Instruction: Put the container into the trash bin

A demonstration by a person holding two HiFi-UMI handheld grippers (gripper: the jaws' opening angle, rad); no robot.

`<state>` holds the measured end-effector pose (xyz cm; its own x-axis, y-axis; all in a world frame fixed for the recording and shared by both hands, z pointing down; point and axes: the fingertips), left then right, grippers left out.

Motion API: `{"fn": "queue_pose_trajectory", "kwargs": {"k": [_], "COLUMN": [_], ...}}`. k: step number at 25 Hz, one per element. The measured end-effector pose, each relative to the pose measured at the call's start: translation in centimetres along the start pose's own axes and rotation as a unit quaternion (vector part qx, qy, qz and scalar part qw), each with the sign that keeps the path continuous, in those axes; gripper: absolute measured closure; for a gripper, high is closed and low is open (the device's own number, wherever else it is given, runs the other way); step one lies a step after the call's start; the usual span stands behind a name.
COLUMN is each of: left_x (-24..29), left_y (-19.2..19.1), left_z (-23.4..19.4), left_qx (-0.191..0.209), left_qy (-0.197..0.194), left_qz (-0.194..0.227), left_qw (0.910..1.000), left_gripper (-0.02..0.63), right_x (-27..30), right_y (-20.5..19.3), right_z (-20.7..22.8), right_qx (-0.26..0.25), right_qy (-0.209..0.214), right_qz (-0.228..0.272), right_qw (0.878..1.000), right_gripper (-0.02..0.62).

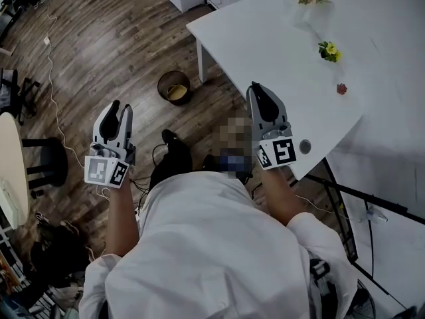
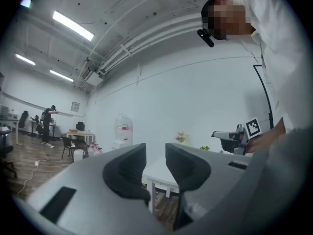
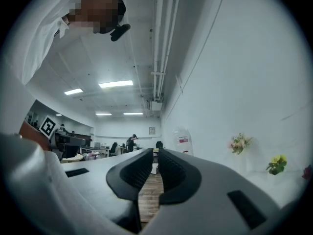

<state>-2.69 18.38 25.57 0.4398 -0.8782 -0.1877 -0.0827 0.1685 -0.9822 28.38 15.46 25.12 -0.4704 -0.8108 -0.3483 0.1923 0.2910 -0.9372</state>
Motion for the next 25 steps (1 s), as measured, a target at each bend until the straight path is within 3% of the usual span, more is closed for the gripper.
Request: {"fn": "queue_pose_trajectory", "kwargs": {"k": [9,13,25], "left_x": [-5.3,-6.1,-12.7], "left_y": [-0.4,-0.4,-1.3], "left_z": [-0.3,-0.4,-6.8], "left_qx": [-0.015,0.013,-0.016], "left_qy": [0.028,0.009,0.014], "left_qz": [-0.014,-0.023,-0.025], "left_qw": [0.9994,0.9996,0.9995], "left_gripper": [0.483,0.483,0.489], "right_x": [-0.9,-0.5,1.3], "right_y": [-2.8,-3.3,-6.0], "right_z": [-5.6,-8.1,-18.1], "right_qx": [0.037,0.045,0.032], "right_qy": [0.042,0.054,0.035], "right_qz": [-0.025,-0.043,-0.074], "right_qw": [0.998,0.997,0.996], "right_gripper": [0.54,0.543,0.545]}}
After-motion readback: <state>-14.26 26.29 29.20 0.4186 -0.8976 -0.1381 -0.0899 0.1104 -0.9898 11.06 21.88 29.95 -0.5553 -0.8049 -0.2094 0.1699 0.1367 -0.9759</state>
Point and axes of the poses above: the fingertips, and each gripper's own axes: x forward along the fingers, z to its right, y out of its top, and after that the axes turned 10 degrees about z, right-handed
